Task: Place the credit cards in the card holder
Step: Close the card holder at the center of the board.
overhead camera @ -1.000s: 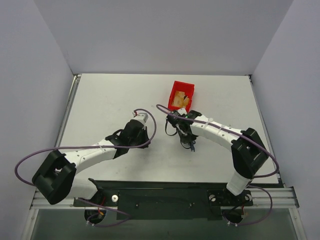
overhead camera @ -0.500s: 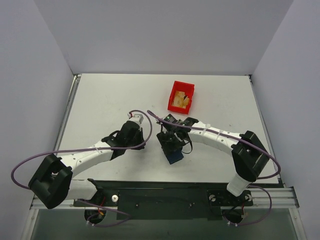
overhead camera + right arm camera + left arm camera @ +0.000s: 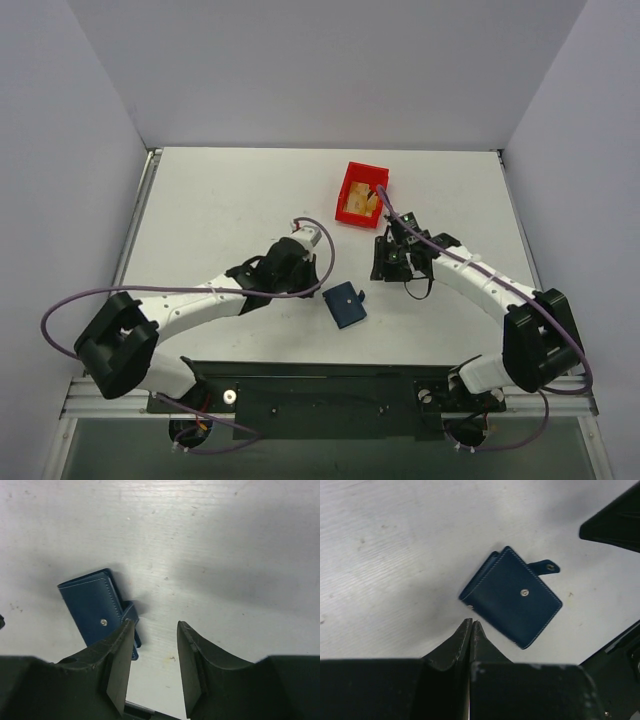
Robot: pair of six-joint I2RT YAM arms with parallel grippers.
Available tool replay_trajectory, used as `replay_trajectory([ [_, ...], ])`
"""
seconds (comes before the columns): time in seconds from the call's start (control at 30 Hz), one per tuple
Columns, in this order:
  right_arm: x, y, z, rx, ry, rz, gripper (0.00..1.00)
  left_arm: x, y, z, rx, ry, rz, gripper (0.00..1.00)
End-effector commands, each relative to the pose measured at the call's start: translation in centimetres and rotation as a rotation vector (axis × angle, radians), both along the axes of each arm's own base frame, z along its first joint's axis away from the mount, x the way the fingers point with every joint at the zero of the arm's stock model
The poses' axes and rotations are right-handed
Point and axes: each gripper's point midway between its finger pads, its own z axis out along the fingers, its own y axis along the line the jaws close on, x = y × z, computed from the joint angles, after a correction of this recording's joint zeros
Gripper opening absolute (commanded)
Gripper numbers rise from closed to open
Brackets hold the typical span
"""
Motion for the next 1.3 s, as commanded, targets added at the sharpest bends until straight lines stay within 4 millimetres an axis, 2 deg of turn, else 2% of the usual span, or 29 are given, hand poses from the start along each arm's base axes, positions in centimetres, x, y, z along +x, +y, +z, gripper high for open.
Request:
replay_trajectory([
  [0.0,-0.6,-2.4,-1.6,-0.059,0.049,-0.096,0.35,0.4,-5.0,1.8,-0.063,-0.055,-0.104,0.0],
  [0.03,-0.7,-2.4,-2.0,-0.055,0.061,-0.096,0.34,0.3,-6.2,2.2,-0.088,-0.07,-0.124,0.0],
  [0.07,-0.7,-2.2,-2.0,-0.036,0.067,-0.092,0.31,0.3,-6.6,1.4,-0.08,-0.054,-0.126,0.0],
  [0.1,-0.9,-2.0,-2.4,-0.029,0.079,-0.08,0.3,0.3,-7.4,1.6,-0.095,-0.06,-0.132,0.0],
  [0.13,-1.0,-1.3,-2.3,0.005,0.085,-0.055,0.28,0.1,-8.0,0.7,-0.098,-0.032,-0.15,0.0],
  [0.17,-1.1,-1.1,-2.6,0.014,0.094,-0.041,0.27,0.1,-8.6,0.8,-0.113,-0.03,-0.162,0.0],
  [0.2,-1.2,-0.7,-2.6,0.03,0.099,-0.028,0.21,0.0,-8.9,0.0,-0.109,-0.006,-0.167,0.0],
  [0.23,-1.3,-0.7,-2.9,0.032,0.108,-0.027,0.18,0.0,-9.3,-0.1,-0.115,-0.007,-0.172,0.0],
  [0.27,-1.3,-0.6,-3.1,0.033,0.109,-0.026,0.09,-0.1,-9.4,-0.5,-0.109,-0.002,-0.177,0.0],
  [0.33,-1.3,-1.0,-3.5,0.011,0.109,-0.032,0.0,-0.1,-9.8,-1.0,-0.106,0.002,-0.183,0.0],
  [0.47,-1.2,-2.1,-4.0,-0.033,0.079,-0.057,0.0,0.1,-9.8,-1.9,-0.08,0.017,-0.177,0.0],
  [0.57,-1.0,-2.3,-3.6,-0.03,0.044,-0.061,0.0,-0.1,-9.8,-2.4,-0.077,0.028,-0.181,0.0],
  [0.97,-1.9,1.9,-3.1,0.203,0.109,0.048,0.0,-2.1,-8.8,-3.9,-0.064,0.075,-0.184,0.0],
  [1.27,-2.6,2.5,-3.2,0.234,0.143,0.079,0.0,-3.0,-8.2,-5.6,-0.043,0.112,-0.178,0.0],
])
